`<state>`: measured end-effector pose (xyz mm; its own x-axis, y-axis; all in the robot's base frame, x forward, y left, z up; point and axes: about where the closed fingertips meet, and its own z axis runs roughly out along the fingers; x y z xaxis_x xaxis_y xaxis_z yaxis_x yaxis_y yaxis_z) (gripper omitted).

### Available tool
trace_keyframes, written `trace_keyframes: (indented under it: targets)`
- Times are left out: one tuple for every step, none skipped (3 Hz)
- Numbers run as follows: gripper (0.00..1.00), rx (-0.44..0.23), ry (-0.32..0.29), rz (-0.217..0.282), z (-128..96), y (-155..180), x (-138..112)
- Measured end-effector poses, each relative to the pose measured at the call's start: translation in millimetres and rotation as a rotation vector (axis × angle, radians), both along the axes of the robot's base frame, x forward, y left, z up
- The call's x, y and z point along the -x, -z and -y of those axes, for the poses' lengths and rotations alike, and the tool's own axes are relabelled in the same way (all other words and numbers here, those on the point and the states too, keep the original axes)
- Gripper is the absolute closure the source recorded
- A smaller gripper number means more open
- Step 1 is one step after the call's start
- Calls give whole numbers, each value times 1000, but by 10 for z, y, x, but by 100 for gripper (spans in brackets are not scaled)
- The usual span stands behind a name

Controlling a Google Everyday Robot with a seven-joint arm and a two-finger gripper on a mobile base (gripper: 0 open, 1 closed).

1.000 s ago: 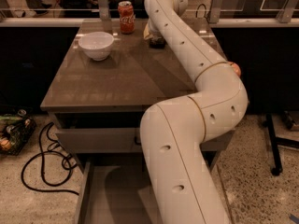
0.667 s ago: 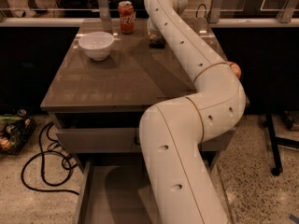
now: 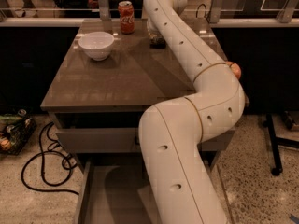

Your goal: Place rxbar chocolate into middle drawer

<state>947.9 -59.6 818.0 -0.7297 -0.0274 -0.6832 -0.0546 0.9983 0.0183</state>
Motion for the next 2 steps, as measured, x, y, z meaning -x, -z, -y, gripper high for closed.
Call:
trace_keyframes:
  targets:
    - [100,0,0,0,0,-11,2]
    - [100,60,-3,29,26,-447,108]
